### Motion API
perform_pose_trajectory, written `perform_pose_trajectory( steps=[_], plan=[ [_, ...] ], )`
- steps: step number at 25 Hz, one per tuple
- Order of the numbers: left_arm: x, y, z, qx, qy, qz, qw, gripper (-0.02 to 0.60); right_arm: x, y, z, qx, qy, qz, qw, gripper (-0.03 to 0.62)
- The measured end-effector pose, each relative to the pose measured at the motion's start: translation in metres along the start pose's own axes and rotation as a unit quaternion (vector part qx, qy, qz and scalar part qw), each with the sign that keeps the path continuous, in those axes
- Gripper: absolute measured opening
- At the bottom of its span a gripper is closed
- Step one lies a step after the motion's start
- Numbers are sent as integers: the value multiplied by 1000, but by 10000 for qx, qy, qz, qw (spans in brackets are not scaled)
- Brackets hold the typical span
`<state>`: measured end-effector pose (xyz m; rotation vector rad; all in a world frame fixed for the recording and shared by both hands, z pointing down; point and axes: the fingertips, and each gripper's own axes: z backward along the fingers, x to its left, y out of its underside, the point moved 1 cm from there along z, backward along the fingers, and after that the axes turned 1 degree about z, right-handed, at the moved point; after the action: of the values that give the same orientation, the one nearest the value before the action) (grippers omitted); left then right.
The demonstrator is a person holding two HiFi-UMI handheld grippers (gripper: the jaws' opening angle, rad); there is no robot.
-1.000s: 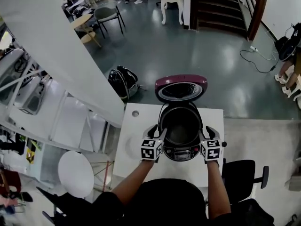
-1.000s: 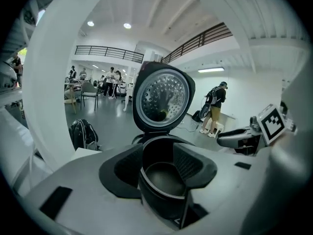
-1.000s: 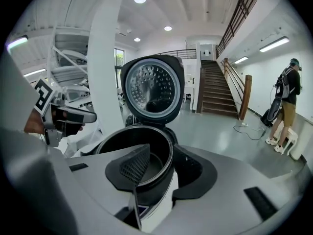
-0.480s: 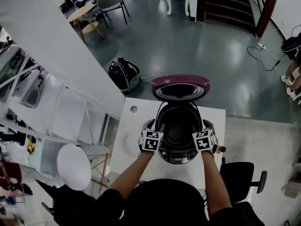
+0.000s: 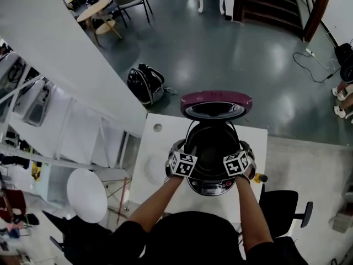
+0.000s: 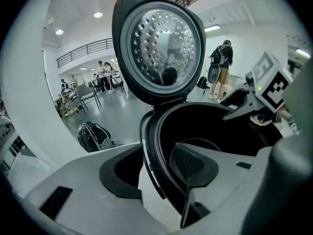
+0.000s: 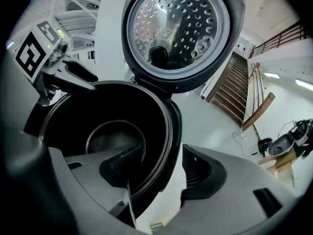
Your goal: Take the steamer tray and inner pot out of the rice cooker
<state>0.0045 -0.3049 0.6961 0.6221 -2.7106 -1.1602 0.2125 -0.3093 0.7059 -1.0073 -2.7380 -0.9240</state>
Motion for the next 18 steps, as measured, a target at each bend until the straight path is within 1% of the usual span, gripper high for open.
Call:
perform_pose_trajectory(
  steps=[4, 7, 10, 12, 13, 16, 18],
  plan=[
    [1, 5, -8, 96, -60, 30, 9999, 199, 0, 8, -10, 169, 97, 189, 9996, 226],
    [1, 8, -10, 91, -90, 77, 9999, 201, -1, 11, -12, 172, 157, 158, 9996, 227],
    [2, 9, -9, 165, -95, 119, 9997, 198, 0, 8, -12, 170, 213, 365, 9990, 225],
    [3, 7, -8, 115, -98, 169, 9997, 164, 1, 7, -10, 207, 241, 545, 9980, 225],
    [4, 6, -8, 71, -109, 192, 9997, 150, 1, 5, -9, 219, 232, 556, 9979, 225],
    [5, 3, -6, 53, -137, 274, 9995, 144, 0, 1, -7, 179, 222, 503, 9983, 225],
    [4, 0, -3, 58, -186, 258, 9995, 140, -3, 0, -4, 135, 279, 500, 9983, 225]
  ],
)
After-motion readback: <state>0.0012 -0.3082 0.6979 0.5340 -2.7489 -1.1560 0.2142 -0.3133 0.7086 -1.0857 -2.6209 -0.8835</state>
